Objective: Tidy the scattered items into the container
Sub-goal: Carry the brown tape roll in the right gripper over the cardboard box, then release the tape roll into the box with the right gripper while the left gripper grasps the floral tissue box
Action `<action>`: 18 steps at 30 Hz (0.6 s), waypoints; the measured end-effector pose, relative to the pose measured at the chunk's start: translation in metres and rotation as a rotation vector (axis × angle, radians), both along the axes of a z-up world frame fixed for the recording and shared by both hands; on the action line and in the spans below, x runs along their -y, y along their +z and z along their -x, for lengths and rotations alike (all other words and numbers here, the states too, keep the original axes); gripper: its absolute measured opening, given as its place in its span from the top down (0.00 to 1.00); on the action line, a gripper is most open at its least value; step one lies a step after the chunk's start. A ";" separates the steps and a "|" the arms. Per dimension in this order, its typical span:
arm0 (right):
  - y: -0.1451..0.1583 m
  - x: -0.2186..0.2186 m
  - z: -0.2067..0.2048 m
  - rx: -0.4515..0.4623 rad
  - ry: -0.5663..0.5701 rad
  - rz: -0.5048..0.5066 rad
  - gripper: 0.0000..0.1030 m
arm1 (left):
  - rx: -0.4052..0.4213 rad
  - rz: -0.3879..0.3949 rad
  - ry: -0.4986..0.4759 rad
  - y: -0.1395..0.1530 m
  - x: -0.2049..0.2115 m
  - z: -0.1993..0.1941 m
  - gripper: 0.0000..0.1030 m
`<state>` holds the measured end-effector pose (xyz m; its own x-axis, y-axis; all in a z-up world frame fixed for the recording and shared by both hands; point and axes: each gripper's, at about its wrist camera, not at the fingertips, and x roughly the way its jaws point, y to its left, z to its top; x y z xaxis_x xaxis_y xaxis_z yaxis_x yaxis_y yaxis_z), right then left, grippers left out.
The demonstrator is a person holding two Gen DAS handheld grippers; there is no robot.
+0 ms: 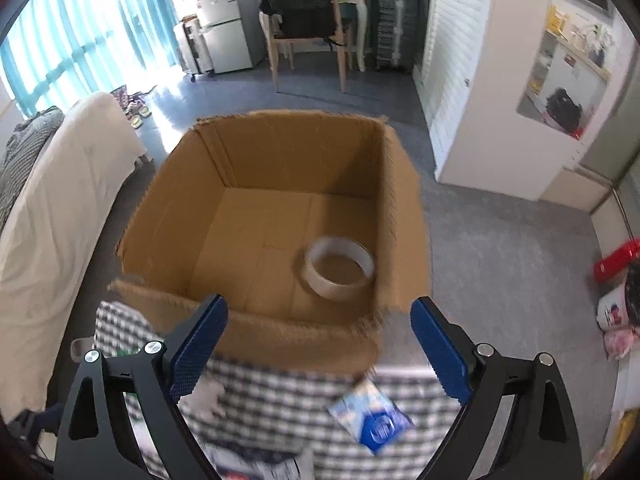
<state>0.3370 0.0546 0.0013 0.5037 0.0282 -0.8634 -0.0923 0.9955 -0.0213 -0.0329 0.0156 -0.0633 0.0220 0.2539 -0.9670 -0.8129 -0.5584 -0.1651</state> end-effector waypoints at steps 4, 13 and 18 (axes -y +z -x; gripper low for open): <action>0.001 0.026 0.023 -0.008 -0.084 -0.017 0.10 | 0.011 0.013 -0.191 -0.025 -0.025 -0.052 0.00; -0.002 0.067 0.043 -0.010 -0.181 -0.007 0.10 | 0.078 0.078 -0.330 -0.087 -0.051 -0.102 0.00; -0.006 0.085 0.051 -0.022 -0.222 -0.012 0.10 | 0.126 0.069 -0.366 -0.101 -0.057 -0.106 0.00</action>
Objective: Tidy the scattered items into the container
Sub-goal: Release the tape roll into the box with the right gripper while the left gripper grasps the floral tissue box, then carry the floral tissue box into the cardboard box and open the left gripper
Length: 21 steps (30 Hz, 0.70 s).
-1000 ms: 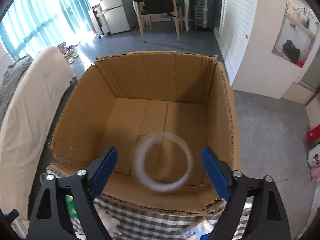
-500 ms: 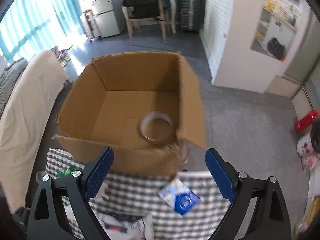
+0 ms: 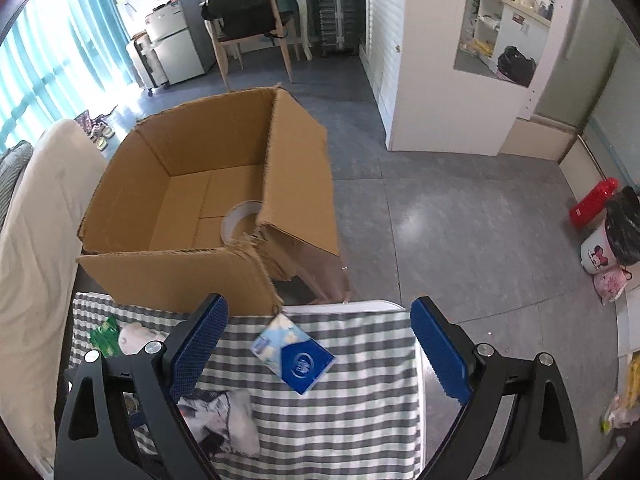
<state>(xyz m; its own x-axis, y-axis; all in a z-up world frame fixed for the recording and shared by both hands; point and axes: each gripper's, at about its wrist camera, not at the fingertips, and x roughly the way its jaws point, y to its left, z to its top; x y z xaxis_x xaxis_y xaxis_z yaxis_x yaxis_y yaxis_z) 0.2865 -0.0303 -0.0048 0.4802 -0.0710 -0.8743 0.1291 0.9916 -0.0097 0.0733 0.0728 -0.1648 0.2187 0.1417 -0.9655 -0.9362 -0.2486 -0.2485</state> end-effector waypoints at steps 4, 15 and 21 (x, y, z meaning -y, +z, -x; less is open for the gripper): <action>-0.001 0.009 0.002 -0.013 -0.033 -0.019 0.10 | -0.060 -0.054 -0.096 0.022 0.003 -0.010 0.31; 0.004 -0.001 0.005 -0.016 -0.062 -0.053 0.10 | -0.091 -0.134 -0.222 0.063 0.011 0.002 0.63; 0.005 -0.003 0.009 -0.026 -0.087 -0.053 0.10 | -0.086 -0.195 -0.290 0.093 0.015 0.023 0.64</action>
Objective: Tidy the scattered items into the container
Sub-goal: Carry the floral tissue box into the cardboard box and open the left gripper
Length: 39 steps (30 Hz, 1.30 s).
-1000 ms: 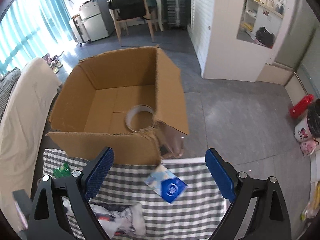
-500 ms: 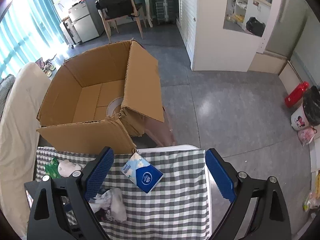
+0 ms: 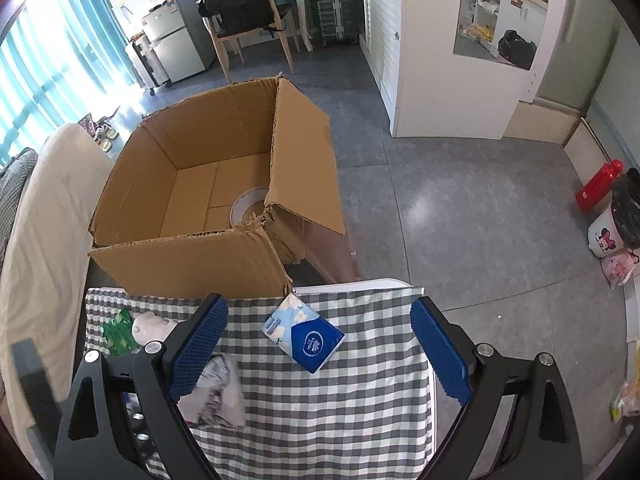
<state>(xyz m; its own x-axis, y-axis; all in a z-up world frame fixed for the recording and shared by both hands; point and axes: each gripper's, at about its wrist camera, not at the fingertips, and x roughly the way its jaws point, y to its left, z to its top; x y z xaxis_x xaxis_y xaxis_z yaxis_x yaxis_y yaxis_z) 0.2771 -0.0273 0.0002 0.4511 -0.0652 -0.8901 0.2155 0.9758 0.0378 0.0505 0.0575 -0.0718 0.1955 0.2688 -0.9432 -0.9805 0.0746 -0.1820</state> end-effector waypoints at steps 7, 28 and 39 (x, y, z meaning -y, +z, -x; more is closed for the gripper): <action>0.014 -0.004 0.006 -0.003 -0.035 -0.011 0.10 | -0.025 -0.127 -0.077 0.063 -0.032 0.016 0.64; -0.035 -0.008 0.019 -0.100 -0.097 -0.104 0.10 | -0.131 -0.215 -0.025 0.048 -0.198 -0.004 0.38; -0.037 -0.004 -0.002 -0.086 -0.129 -0.093 0.10 | -0.104 -0.212 -0.004 0.066 -0.173 0.016 0.05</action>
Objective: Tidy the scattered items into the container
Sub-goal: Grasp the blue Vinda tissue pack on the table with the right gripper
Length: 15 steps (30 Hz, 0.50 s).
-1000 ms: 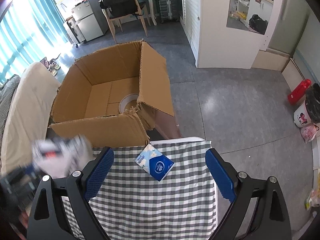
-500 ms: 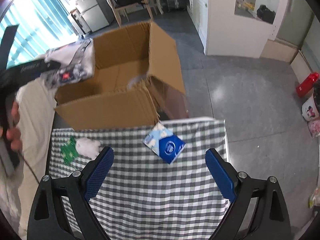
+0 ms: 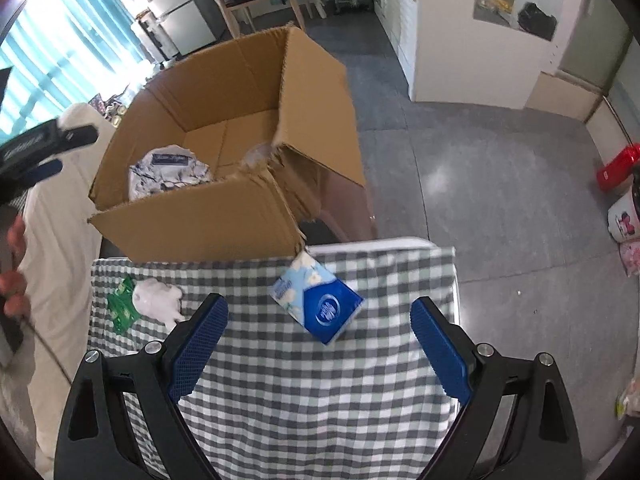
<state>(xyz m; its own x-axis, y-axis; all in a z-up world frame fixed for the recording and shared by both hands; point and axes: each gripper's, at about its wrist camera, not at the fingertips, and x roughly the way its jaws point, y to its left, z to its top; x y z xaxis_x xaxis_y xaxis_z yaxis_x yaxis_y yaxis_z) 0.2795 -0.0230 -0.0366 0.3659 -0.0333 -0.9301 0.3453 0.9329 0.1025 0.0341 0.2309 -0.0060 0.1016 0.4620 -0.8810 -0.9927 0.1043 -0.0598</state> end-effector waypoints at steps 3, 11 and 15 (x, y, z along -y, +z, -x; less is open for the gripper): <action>-0.008 -0.008 -0.011 -0.003 0.032 0.024 0.10 | -0.001 0.010 0.015 0.001 0.025 0.015 0.04; -0.076 -0.028 -0.036 -0.104 0.097 0.118 0.10 | -0.005 0.102 0.078 -0.036 0.079 0.048 0.03; -0.098 -0.026 -0.038 -0.142 0.075 0.146 0.10 | -0.007 0.142 0.113 -0.056 0.094 0.059 0.03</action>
<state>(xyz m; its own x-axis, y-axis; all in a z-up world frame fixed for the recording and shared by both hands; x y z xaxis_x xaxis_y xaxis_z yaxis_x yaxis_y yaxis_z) 0.3170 0.0033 -0.1344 0.2385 -0.1488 -0.9597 0.2757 0.9579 -0.0800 -0.0246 0.1369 -0.0618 0.0499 0.3408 -0.9388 -0.9981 -0.0166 -0.0591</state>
